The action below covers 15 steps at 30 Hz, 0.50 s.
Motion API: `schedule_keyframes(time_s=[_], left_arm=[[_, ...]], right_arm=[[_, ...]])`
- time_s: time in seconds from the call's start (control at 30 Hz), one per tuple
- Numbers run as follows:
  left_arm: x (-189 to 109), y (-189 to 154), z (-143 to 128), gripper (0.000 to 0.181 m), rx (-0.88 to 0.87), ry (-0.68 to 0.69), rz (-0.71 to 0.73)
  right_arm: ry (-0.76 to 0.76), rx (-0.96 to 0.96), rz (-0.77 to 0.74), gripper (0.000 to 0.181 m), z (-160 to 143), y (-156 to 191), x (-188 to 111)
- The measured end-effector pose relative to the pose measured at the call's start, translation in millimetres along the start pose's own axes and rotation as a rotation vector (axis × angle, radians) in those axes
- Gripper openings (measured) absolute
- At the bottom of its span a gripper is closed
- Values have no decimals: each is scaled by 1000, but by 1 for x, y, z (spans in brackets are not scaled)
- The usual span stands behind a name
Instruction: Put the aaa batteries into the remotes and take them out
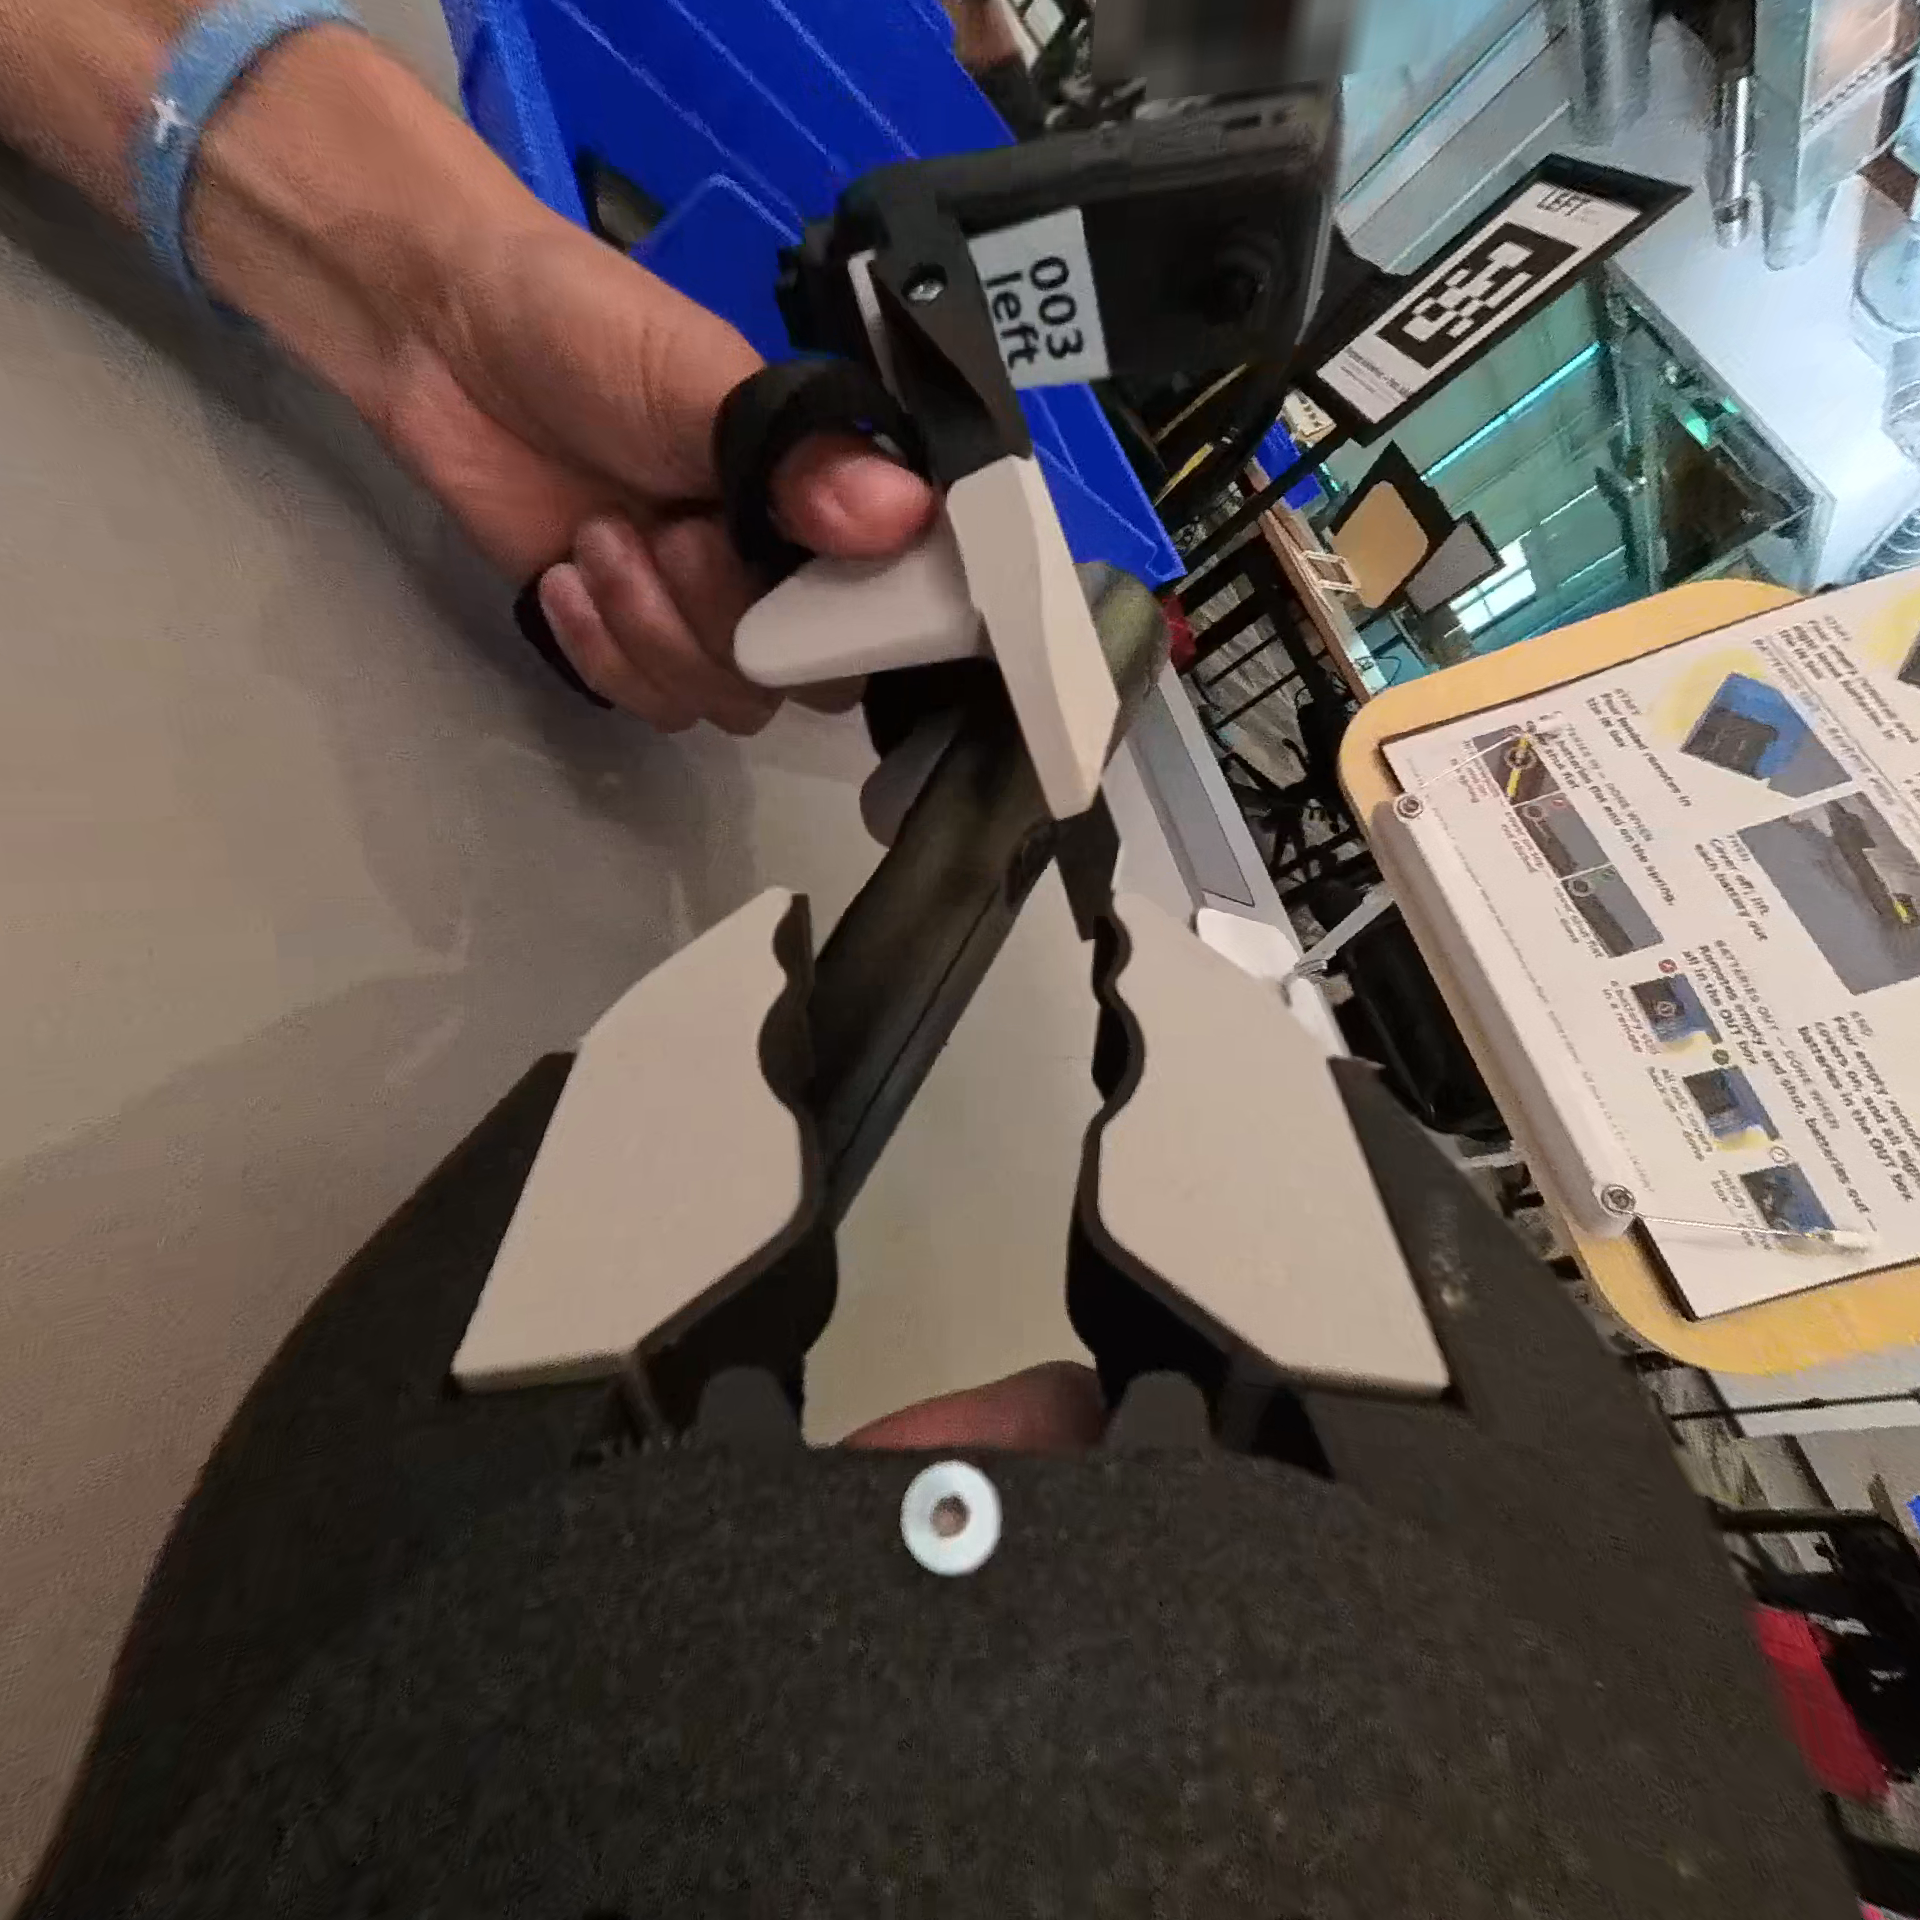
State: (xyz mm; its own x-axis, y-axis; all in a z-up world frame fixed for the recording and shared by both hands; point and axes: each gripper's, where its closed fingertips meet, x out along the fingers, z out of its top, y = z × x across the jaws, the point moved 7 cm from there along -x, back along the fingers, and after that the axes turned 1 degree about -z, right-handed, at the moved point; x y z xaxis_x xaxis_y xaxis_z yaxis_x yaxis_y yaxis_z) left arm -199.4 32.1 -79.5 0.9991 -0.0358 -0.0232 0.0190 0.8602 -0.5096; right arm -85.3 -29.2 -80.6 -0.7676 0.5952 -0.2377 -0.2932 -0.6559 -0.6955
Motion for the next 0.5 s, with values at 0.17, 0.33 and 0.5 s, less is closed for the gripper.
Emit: schedule_keyframes(time_s=[0.17, 0.33, 0.5], left_arm=[[1, 2, -2, 60, 41, 6, 49], [-3, 0, 2, 60, 109, 7, 45], [-1, -12, 1, 61, 196, 5, -18]], right_arm=[[97, -16, 25, 46, -10, 10, 9], [187, 188, 116, 74, -26, 10, 14], [220, 372, 339, 52, -33, 21, 16]])
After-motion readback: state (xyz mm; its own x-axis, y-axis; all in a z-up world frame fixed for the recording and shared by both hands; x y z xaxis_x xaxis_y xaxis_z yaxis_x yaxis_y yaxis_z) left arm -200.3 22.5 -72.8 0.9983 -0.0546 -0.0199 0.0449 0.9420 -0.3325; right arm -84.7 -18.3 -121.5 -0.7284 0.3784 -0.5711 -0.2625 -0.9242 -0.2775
